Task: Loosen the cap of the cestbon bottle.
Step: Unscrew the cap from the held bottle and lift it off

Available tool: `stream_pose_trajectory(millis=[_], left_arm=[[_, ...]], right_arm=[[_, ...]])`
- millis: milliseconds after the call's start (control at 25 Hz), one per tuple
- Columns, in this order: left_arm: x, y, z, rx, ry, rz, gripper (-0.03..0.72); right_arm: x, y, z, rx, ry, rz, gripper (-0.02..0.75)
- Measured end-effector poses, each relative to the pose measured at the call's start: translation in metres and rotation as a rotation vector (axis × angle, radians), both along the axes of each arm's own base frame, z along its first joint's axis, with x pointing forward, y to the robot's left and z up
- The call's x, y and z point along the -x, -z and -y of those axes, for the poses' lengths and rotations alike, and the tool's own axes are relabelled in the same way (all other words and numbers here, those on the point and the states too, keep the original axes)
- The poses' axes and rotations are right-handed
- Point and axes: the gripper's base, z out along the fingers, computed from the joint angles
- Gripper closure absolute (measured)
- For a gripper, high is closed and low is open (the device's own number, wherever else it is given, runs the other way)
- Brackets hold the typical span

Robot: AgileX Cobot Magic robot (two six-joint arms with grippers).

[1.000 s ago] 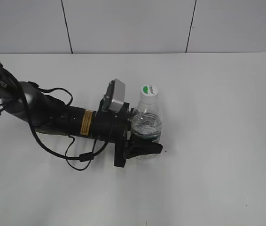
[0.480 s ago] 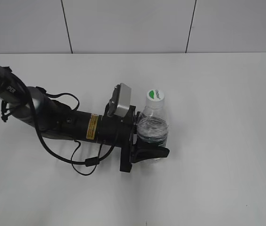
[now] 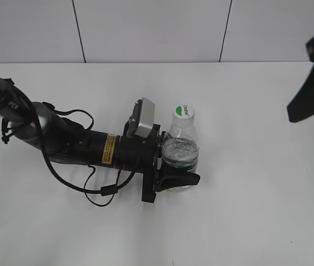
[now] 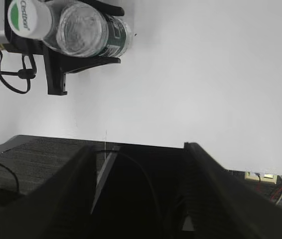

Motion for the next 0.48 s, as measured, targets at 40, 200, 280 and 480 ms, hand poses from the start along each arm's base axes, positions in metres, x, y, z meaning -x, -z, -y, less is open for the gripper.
stream_pose_trajectory(millis=[40, 200, 280, 480], left_arm=[[0.0, 0.0, 0.0, 0.0, -0.001, 0.0, 0.281], [0.0, 0.0, 0.0, -0.001, -0.001, 0.0, 0.281], [0.0, 0.0, 0.0, -0.004, -0.003, 0.001, 0.281], [-0.001, 0.001, 0.0, -0.013, -0.007, 0.003, 0.282]], right_arm=[[-0.006, 0.0, -0.006, 0.011, -0.007, -0.008, 0.318], [-0.032, -0.004, -0.029, 0.032, -0.023, -0.021, 0.318], [-0.044, -0.004, -0.04, 0.037, -0.029, -0.027, 0.318], [-0.073, 0.002, -0.064, 0.049, -0.045, -0.043, 0.318]])
